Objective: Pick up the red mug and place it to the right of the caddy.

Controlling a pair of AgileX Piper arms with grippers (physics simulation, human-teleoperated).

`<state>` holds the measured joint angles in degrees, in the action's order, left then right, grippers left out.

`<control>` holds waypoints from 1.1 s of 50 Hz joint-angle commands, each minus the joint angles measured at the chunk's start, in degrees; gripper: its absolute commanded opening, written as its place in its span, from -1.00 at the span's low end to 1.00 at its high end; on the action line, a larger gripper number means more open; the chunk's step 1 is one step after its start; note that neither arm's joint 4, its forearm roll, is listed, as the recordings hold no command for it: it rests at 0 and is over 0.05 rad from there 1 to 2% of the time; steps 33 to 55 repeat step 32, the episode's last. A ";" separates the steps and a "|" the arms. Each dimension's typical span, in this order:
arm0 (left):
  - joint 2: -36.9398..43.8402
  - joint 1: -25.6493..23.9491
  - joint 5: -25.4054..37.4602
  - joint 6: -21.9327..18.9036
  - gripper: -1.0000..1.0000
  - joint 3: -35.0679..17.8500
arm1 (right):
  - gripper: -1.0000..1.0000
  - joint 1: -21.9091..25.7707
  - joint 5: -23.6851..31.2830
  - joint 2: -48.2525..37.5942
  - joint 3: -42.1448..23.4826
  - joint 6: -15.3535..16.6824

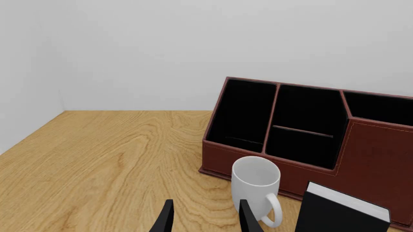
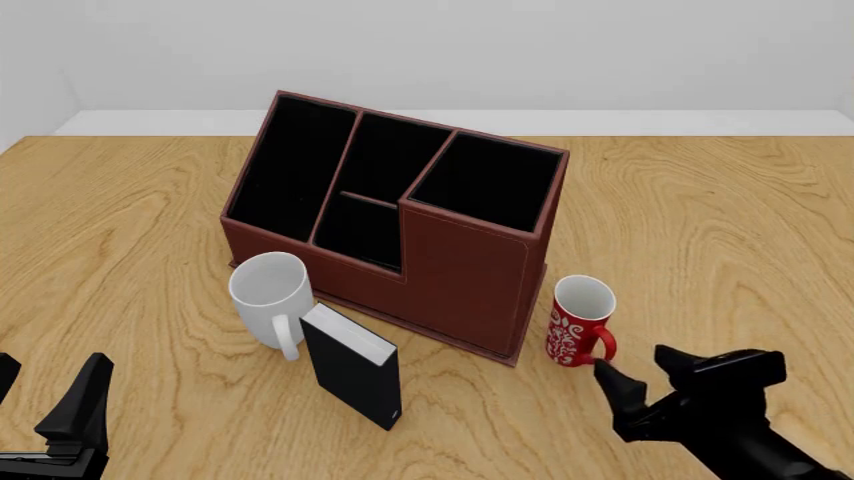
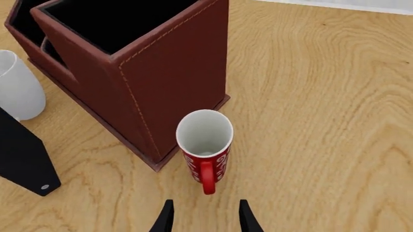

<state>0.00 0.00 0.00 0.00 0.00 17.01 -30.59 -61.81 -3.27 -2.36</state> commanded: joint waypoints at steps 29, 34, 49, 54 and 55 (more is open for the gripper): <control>0.00 0.00 0.00 0.00 1.00 0.00 | 1.00 0.04 60.55 61.80 -8.88 0.37; 0.00 0.00 0.00 0.00 1.00 0.00 | 1.00 -0.31 61.46 61.80 -10.43 0.15; 0.00 0.00 0.00 0.00 1.00 0.00 | 1.00 -0.31 61.46 61.80 -10.43 0.15; 0.00 0.00 0.00 0.00 1.00 0.00 | 1.00 -0.31 61.46 61.80 -10.43 0.15; 0.00 0.00 0.00 0.00 1.00 0.00 | 1.00 -0.31 61.46 61.80 -10.43 0.15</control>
